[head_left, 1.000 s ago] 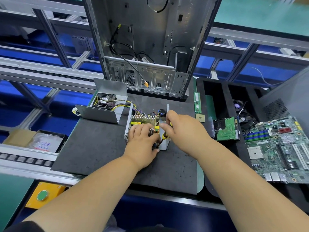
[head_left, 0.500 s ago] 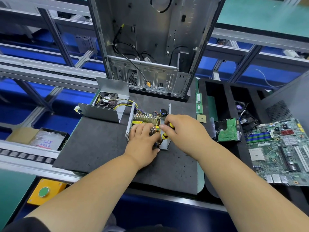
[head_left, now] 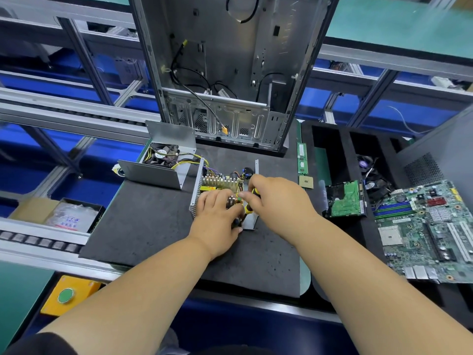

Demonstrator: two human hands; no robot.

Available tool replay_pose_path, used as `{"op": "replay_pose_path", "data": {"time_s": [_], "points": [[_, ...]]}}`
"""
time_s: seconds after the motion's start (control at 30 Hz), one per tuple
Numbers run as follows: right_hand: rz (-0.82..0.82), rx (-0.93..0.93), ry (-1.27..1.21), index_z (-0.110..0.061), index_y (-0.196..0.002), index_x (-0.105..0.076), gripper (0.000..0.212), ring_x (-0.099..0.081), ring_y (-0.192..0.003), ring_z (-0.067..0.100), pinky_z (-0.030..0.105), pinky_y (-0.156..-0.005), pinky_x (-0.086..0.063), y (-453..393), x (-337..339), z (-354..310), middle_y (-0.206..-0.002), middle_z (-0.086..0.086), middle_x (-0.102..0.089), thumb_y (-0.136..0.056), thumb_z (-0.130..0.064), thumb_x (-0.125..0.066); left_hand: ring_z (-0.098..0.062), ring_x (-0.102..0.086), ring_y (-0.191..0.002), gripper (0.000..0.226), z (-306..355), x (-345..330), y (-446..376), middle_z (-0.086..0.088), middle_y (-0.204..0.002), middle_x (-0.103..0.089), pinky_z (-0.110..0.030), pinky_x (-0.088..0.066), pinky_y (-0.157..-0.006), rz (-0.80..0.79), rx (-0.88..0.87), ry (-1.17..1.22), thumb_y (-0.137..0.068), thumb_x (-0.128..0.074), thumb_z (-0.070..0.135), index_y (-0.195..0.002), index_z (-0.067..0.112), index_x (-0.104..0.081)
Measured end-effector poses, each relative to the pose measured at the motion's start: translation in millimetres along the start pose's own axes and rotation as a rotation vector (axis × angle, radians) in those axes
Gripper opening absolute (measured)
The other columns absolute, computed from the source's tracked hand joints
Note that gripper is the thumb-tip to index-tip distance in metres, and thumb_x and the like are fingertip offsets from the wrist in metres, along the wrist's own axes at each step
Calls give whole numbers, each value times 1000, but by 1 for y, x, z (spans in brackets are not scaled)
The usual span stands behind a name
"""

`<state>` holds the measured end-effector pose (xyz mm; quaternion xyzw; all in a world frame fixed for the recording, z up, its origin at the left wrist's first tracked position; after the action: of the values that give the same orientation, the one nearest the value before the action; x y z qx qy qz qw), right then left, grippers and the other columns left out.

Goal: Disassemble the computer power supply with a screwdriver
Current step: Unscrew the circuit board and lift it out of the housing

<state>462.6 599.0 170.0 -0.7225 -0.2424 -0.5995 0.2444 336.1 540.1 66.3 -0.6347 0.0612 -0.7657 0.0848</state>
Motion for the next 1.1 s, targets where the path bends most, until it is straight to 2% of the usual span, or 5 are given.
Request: {"op": "replay_pose_path", "data": {"time_s": [0.33, 0.47, 0.7, 0.93, 1.1], "points": [[-176, -35, -413, -20, -103, -46, 12, -43, -65, 11, 28, -53, -28, 1, 1, -1, -78, -9, -47, -97, -22, -55, -25, -28, -121, 33, -1, 0, 0, -2, -122, -50, -38, -13, -107, 51, 6, 48, -67, -82, 38, -95, 30, -65], [-139, -57, -410, -18, -102, -49, 19, -43, -95, 21, 31, -71, -38, 4, 4, 2, -96, -5, -49, -87, -7, -53, -29, -34, -122, 32, -2, 0, -1, -1, -122, -50, -38, -13, -107, 29, 12, 70, -67, -83, 37, -90, 32, -62], [-36, -22, -132, -15, -99, -51, 41, -54, -84, 26, 41, -70, -48, 7, 6, 5, -85, 1, -63, -96, -55, -47, -29, -36, -123, 35, -1, 0, 0, -3, -125, -51, -40, -14, -108, 8, 9, 56, -66, -83, 37, -94, 31, -63], [-44, -1, -313, -16, -104, -49, 13, -44, -84, 21, 32, -59, -30, 5, 0, 0, -77, -11, -45, -96, -23, -56, -30, -32, -125, 31, -1, -1, 0, 0, -125, -47, -39, -12, -109, 7, 17, 54, -70, -80, 39, -93, 33, -60], [-37, 7, -271, -16, -101, -54, 14, -48, -96, 26, 35, -73, -39, 6, 3, 1, -97, 1, -55, -88, -20, -54, -29, -29, -125, 32, -2, -1, 0, -1, -126, -47, -38, -12, -108, 11, 22, 63, -70, -80, 40, -96, 33, -62]]}}
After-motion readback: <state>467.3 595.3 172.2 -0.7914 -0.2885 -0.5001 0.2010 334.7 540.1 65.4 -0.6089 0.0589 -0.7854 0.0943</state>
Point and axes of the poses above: each hand's wrist, its own y-axis away from the middle knuckle, its own x-axis out of the back of the hand, z = x × y, the point moved 3 cm from there along -y, towards the middle knuckle
